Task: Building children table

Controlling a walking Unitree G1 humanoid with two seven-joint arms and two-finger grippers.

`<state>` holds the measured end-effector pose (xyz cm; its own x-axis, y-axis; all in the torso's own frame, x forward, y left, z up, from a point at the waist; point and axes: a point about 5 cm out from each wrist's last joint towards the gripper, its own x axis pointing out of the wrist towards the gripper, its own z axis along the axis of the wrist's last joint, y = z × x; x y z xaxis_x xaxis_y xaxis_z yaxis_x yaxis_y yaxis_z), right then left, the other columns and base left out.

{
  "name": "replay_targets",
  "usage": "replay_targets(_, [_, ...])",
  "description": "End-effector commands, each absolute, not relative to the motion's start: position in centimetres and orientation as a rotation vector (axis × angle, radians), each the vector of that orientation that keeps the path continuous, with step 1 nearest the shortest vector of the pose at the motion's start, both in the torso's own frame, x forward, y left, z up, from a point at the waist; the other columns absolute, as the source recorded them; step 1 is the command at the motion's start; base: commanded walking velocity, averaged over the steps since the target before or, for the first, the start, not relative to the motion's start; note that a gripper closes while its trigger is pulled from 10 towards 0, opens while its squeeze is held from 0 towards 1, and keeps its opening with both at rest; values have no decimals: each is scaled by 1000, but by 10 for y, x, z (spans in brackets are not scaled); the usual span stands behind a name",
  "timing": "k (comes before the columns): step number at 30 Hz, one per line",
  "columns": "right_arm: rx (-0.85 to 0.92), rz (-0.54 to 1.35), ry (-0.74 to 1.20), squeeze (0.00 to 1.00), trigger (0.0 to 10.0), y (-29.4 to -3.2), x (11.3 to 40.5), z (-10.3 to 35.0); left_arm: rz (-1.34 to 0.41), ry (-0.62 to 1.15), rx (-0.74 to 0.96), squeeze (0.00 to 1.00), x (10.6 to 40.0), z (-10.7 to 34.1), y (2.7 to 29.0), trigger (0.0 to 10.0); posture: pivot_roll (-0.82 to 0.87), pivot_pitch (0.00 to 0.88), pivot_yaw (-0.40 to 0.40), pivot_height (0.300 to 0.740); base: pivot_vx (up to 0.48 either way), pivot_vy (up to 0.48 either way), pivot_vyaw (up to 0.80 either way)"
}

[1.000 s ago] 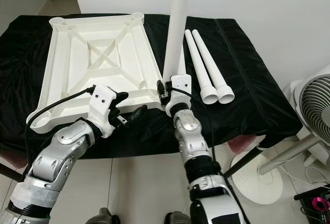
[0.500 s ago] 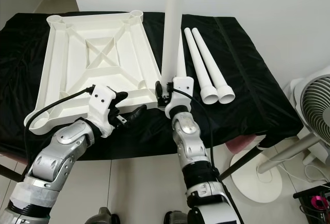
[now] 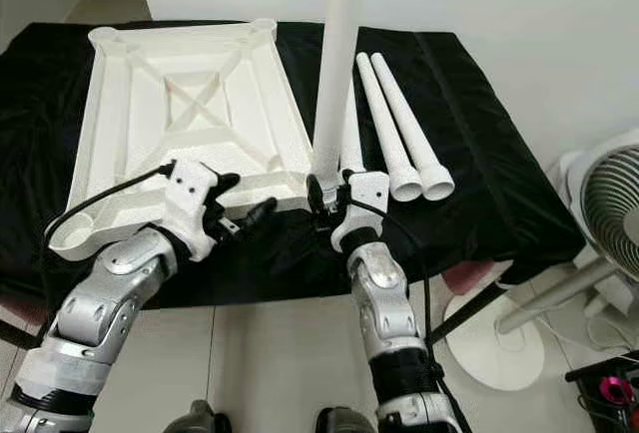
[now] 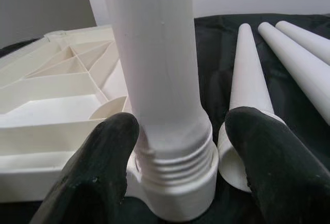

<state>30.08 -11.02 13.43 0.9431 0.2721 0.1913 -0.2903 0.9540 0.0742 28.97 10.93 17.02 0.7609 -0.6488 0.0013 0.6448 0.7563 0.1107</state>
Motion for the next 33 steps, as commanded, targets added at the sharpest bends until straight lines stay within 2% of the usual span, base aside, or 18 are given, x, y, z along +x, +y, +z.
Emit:
replay_targets(1, [113,308,-186,0,10000,-109,296,135,-695,-33,117,0,293,169,113,10000,-17,76,-26,740,0,0,0])
replay_targets(9, [117,383,-162,0,10000,-108,279,128,-690,-30,133,0,295,171,118,10000,-24,83,-18,740,0,0,0])
replay_targets(16, [83,415,-155,0,10000,-110,278,127,-692,-33,136,0,296,172,119,10000,-31,87,-21,740,0,0,0])
replay_targets(17, [75,429,-160,0,5176,-111,278,128,-691,-33,136,0,296,172,120,10000,-31,87,-21,740,0,0,0])
replay_targets(22, [72,439,-164,0,5176,-112,279,129,-690,-32,136,0,296,172,120,10000,-31,87,-21,740,0,0,0])
replay_targets(23, [71,445,-164,0,2941,-112,279,130,-691,-31,136,0,296,172,120,10000,-28,87,-17,740,0,0,0])
replay_targets(24, [71,456,-165,0,0,-112,279,130,-693,-31,137,0,295,172,119,10000,-28,87,-17,740,0,0,0])
replay_targets(25, [60,453,-158,0,4510,-113,280,129,-694,-31,137,0,295,172,120,10000,-24,85,-17,740,0,0,0])
replay_targets(26, [60,453,-158,0,4510,-113,280,129,-694,-31,137,0,295,172,120,10000,-24,85,-17,740,0,0,0])
replay_targets(27, [50,455,-150,0,10000,-114,282,129,-694,-31,137,0,295,172,120,10000,-23,85,-17,740,0,0,0])
replay_targets(33, [35,469,-135,0,10000,-114,285,127,-694,-31,137,0,296,173,120,10000,-19,89,-12,740,0,0,0])
